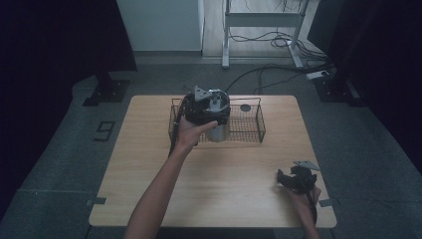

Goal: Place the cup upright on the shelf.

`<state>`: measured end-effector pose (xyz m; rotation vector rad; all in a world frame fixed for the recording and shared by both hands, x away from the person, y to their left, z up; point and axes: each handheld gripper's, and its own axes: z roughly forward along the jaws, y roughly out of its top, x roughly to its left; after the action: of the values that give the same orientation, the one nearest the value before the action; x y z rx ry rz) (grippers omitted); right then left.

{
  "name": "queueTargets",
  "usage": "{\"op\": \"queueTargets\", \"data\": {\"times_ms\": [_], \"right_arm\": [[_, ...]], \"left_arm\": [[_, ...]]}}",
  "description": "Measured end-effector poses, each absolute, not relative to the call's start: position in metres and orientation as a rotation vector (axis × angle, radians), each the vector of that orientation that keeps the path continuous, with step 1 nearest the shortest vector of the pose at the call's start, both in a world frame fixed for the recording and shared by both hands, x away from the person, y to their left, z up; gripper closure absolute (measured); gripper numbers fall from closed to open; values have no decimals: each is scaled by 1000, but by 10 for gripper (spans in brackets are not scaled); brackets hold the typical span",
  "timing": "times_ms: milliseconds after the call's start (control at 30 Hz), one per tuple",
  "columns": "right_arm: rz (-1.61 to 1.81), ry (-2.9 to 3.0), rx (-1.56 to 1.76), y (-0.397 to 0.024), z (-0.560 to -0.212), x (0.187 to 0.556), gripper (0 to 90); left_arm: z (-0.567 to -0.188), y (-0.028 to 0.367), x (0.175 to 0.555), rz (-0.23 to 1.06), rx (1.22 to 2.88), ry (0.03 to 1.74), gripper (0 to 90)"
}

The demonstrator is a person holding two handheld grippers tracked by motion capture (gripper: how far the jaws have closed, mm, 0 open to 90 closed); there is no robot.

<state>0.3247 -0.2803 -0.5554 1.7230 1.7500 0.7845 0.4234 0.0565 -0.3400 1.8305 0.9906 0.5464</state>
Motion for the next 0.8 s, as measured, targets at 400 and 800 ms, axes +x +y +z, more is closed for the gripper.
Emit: {"op": "queueTargets", "data": {"times_ms": [400, 800], "right_arm": [[785, 1749, 1723, -280, -555, 325, 128], [784, 1745, 1725, -280, -555, 325, 129]], "left_arm": [[-339, 53, 437, 569, 1833, 1004, 38], [-337, 51, 456, 593, 1839, 1007, 38]]}}
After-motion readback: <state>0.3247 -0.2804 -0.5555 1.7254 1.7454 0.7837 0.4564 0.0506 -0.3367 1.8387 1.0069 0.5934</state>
